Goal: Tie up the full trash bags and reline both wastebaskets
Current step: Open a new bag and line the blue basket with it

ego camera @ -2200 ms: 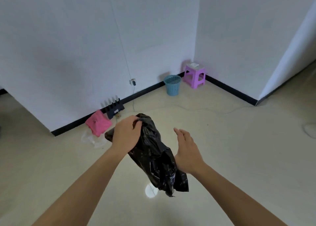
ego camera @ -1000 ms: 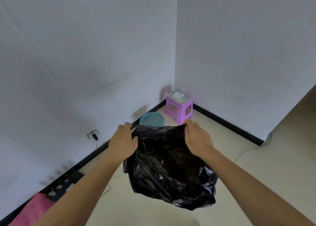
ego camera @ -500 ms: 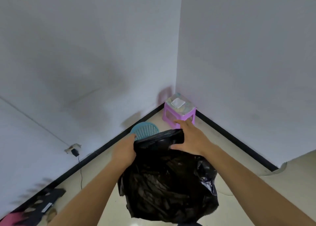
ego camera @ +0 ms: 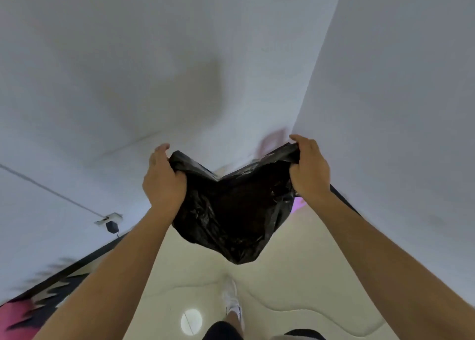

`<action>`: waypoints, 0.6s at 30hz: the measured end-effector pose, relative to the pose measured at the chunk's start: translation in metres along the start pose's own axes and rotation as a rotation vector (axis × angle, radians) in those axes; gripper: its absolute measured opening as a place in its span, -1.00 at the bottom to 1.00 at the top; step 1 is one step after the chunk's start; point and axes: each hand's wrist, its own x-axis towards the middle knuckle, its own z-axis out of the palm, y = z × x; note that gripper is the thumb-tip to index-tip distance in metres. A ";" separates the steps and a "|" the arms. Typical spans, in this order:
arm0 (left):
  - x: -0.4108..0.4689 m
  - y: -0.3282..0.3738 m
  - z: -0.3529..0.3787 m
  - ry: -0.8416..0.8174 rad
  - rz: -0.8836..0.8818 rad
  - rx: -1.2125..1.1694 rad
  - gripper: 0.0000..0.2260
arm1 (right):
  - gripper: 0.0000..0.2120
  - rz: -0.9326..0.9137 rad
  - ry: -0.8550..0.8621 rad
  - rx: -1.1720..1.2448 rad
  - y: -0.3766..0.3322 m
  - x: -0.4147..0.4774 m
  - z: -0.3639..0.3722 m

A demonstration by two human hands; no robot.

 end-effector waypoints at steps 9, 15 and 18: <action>0.032 -0.060 0.113 -0.641 0.107 0.449 -0.54 | -0.39 -0.112 -0.478 -0.213 0.040 0.056 0.128; 0.040 -0.091 0.185 -0.653 -0.096 0.385 -0.60 | -0.44 0.019 -0.567 -0.140 0.085 0.082 0.186; 0.030 -0.109 0.226 -0.668 -0.192 0.358 -0.60 | -0.50 0.066 -0.711 -0.152 0.119 0.089 0.227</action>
